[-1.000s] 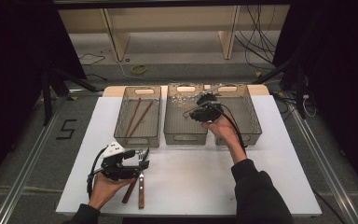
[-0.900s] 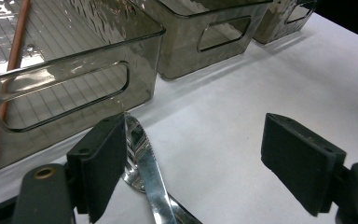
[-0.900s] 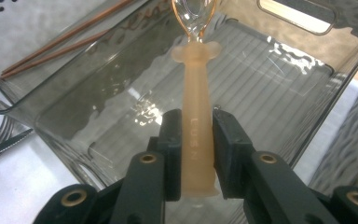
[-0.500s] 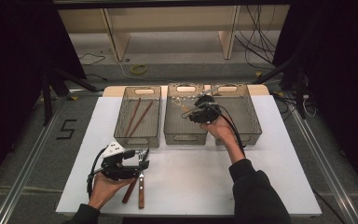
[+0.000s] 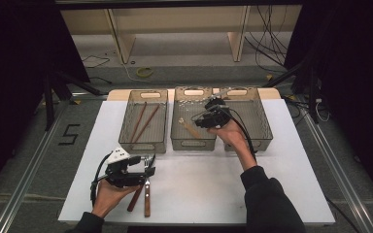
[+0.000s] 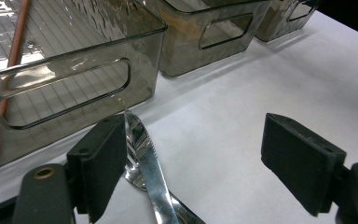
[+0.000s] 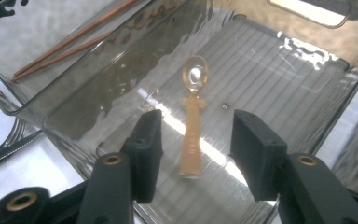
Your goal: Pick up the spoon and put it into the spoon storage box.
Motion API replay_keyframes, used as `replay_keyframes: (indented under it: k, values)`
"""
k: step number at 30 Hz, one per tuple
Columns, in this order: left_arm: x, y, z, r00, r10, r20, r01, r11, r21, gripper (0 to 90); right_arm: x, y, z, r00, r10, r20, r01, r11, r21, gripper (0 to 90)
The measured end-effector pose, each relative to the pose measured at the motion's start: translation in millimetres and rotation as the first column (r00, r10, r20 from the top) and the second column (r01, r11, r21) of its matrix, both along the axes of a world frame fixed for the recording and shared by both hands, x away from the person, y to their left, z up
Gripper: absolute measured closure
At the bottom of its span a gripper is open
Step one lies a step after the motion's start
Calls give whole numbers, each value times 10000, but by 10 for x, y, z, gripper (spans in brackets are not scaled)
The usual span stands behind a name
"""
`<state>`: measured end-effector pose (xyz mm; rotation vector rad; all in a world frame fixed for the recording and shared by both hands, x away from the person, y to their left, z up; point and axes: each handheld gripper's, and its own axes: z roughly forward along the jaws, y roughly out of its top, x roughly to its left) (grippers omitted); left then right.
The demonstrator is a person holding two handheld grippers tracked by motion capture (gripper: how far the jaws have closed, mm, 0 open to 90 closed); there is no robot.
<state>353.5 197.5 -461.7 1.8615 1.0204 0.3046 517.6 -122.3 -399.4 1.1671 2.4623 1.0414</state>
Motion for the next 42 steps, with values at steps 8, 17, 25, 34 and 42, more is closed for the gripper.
replay_keyframes:
  k: [8, 17, 25, 34, 42]
  values:
    - [6, 10, 0, 10000, 65, -50, -65, 10000, -53, 219, -141, -97, 100, 9995, 63, 325, -73, 9994, 326, 457]
    - [14, 30, 3, 9999, 139, -95, -139, 9999, -43, 218, -468, -361, 170, 9976, 115, 679, -178, 9955, 930, 397]
    - [24, 41, 6, 9996, 173, -211, -176, 9998, -131, 217, -706, -483, 161, 9966, 87, 823, -188, 9923, 1226, 364]
    - [41, 38, 48, 9991, 113, -404, -111, 9999, 43, 214, -970, -627, 68, 9952, 59, 980, -204, 9888, 1480, 345]
    - [72, 19, 97, 9969, 15, -788, 12, 9994, 346, 209, -1165, -745, -33, 9939, -41, 1102, -163, 9829, 1836, 345]
